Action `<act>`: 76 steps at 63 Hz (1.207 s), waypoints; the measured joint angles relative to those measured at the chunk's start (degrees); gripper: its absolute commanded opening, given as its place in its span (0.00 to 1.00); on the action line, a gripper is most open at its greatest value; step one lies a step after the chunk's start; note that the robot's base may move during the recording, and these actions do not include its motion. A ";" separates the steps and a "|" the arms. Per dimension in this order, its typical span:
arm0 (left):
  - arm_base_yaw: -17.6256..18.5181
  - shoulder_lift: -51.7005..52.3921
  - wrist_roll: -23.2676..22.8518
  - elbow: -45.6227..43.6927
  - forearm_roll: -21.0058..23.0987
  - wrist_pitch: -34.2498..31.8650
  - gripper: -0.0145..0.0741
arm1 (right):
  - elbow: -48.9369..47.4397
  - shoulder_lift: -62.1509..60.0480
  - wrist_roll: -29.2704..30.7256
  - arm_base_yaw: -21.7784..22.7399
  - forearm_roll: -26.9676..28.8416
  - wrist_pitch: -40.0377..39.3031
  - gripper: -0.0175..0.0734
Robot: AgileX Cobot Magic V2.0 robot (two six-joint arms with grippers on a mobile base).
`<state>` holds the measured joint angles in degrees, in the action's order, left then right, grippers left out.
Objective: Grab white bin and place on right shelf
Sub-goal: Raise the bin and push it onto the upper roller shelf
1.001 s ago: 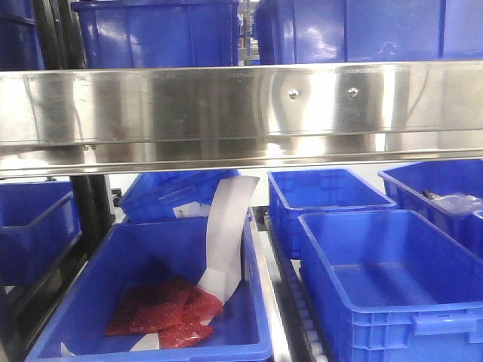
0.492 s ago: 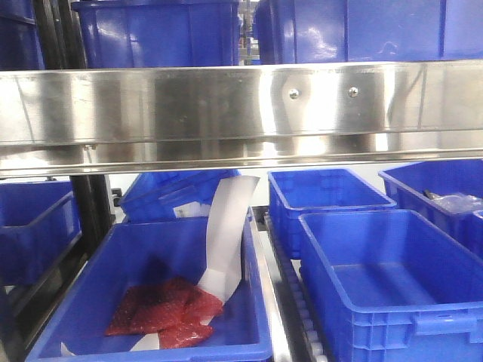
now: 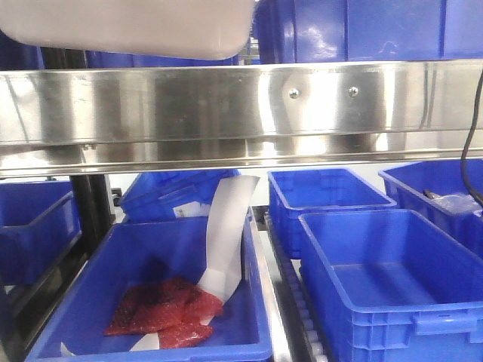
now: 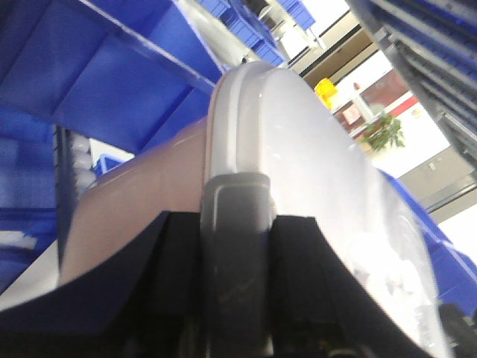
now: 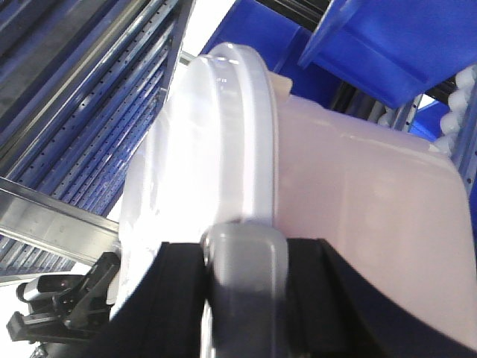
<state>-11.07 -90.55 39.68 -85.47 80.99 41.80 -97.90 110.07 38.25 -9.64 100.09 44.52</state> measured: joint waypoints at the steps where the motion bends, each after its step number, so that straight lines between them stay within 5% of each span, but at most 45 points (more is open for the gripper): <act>1: 0.00 0.00 0.00 0.00 -0.13 0.00 0.10 | 0.00 0.00 0.13 0.00 0.00 0.00 0.45; 9: 0.00 0.00 -0.34 0.00 -1.89 0.45 0.24 | 0.00 0.00 0.21 0.00 0.00 0.00 0.47; 23: 0.27 -0.09 0.88 0.00 -5.70 3.30 0.66 | -0.22 0.00 1.48 -0.53 -0.11 0.88 0.90; 26: 0.27 -0.09 1.11 0.00 -6.44 4.23 0.70 | -0.35 0.00 1.73 -0.80 -0.25 1.40 0.90; 44: 0.77 -0.13 1.46 0.00 -12.64 6.48 0.72 | -0.70 -0.21 1.86 -1.01 -3.13 3.70 0.89; 76: 2.48 -0.13 1.08 -5.58 -25.74 13.06 0.72 | -3.19 -3.55 0.26 0.65 -34.19 5.01 0.89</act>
<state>-8.59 -90.67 40.76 -91.05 55.25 54.86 -101.09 106.52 38.51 -8.99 65.89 49.53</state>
